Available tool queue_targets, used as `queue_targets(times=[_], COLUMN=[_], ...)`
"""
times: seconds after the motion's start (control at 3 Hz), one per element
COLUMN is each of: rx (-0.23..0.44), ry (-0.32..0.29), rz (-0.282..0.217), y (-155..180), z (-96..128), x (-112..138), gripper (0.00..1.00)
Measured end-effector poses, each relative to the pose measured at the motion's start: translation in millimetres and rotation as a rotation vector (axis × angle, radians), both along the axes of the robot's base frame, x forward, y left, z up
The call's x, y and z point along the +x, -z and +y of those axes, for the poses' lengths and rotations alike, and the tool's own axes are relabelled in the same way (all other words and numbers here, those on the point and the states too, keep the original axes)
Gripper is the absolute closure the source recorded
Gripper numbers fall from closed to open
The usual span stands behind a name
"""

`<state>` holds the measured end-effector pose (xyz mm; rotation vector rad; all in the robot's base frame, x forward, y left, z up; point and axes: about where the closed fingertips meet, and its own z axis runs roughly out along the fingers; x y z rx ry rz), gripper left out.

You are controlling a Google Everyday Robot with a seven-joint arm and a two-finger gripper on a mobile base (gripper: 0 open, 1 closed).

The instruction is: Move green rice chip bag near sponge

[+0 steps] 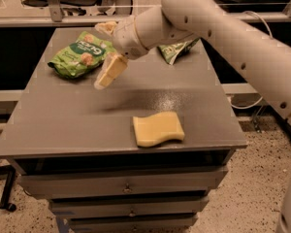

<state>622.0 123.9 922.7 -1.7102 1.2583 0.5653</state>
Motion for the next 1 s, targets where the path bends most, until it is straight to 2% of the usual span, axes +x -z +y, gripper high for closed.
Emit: queue_targets(times=[0.33,0.67,1.0], rx=[-0.020,-0.044,-0.048], ry=[0.018,0.068,0.103], rz=[-0.026,-0.038,-0.026], y=[21.0,37.9,49.3], z=[32.4,40.9,51.7], x=[20.9,47.0,65.3], gripper=[0.00,0.00,0.00])
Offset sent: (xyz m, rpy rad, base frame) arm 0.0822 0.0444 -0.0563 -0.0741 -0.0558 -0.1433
